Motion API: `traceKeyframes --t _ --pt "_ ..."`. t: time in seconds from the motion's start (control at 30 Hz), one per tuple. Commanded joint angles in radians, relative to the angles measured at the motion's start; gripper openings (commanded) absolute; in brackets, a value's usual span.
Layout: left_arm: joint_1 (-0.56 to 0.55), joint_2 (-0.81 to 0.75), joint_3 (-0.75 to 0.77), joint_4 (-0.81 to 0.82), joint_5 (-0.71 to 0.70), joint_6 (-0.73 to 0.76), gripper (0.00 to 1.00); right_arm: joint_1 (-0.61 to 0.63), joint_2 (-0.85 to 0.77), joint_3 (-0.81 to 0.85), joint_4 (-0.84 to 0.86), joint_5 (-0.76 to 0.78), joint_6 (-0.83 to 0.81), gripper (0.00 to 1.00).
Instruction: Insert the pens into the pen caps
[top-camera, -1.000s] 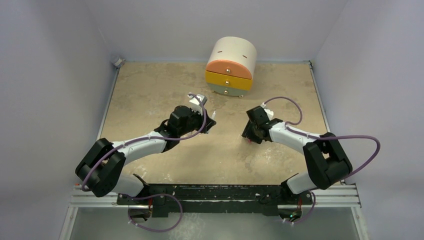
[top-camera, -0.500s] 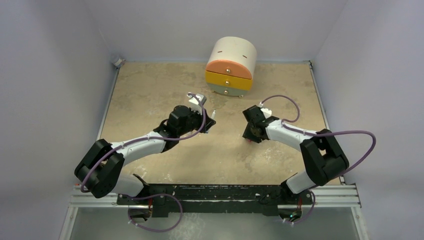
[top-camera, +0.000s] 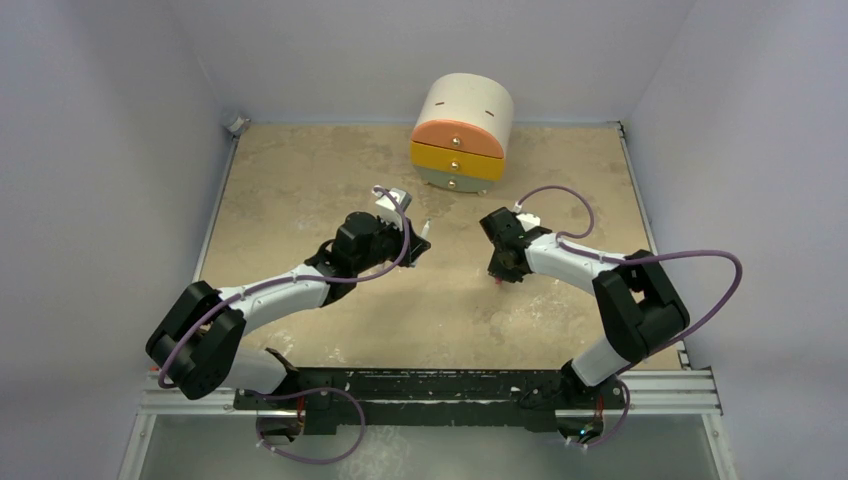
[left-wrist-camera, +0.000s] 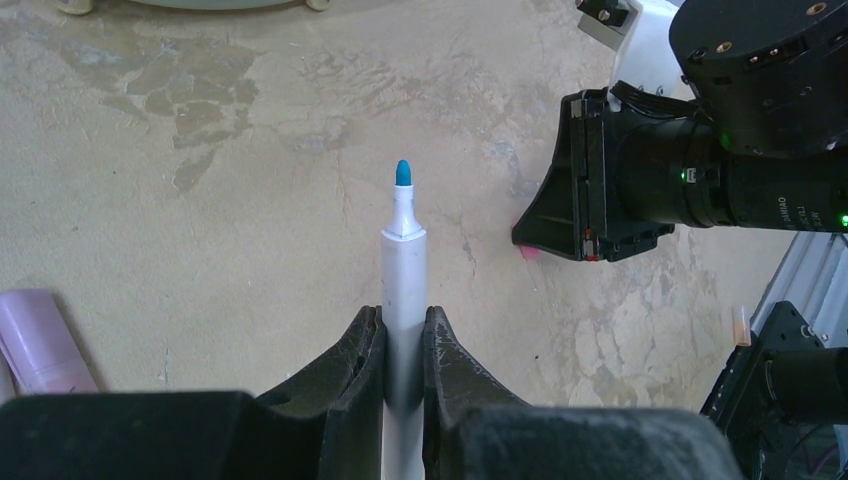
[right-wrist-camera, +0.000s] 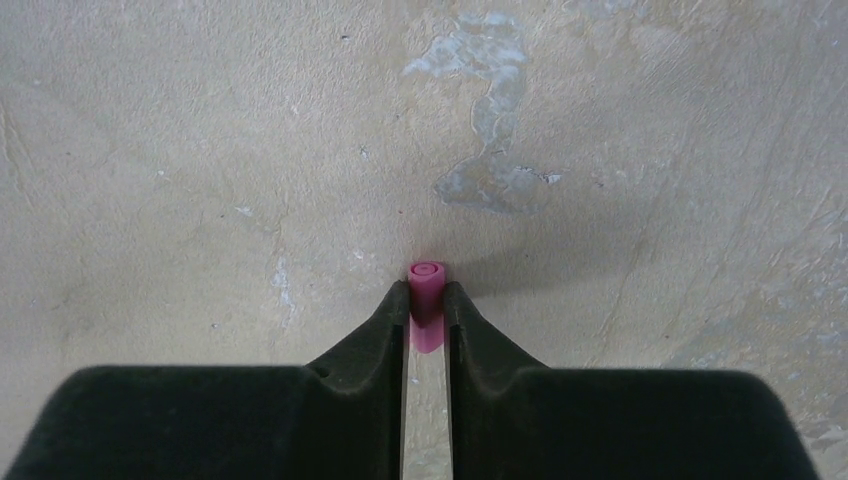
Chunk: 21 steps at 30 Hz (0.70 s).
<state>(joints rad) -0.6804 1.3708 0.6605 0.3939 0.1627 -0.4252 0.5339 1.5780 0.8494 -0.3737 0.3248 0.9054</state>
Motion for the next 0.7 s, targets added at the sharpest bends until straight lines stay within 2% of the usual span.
traceKeyframes --t 0.0,0.03,0.17,0.3,0.43,0.67 --pt "0.009 -0.03 0.002 0.029 0.0 0.02 0.0 0.003 0.036 -0.05 -0.012 -0.029 0.005 0.05" --pt "0.009 -0.03 0.002 0.029 0.0 0.02 0.0 0.002 0.027 -0.058 0.006 -0.044 -0.001 0.0" --pt "0.009 -0.024 0.005 0.03 0.002 0.017 0.0 0.002 -0.032 -0.051 0.04 -0.074 -0.01 0.0" --pt "0.009 -0.023 0.004 0.067 0.017 -0.003 0.0 0.003 -0.193 -0.034 0.161 -0.139 -0.081 0.0" --pt "0.009 -0.031 -0.03 0.223 0.105 -0.071 0.0 -0.001 -0.313 -0.004 0.378 -0.181 -0.224 0.0" --pt "0.015 -0.038 -0.096 0.497 0.173 -0.216 0.0 -0.016 -0.305 0.141 0.552 -0.323 -0.352 0.0"
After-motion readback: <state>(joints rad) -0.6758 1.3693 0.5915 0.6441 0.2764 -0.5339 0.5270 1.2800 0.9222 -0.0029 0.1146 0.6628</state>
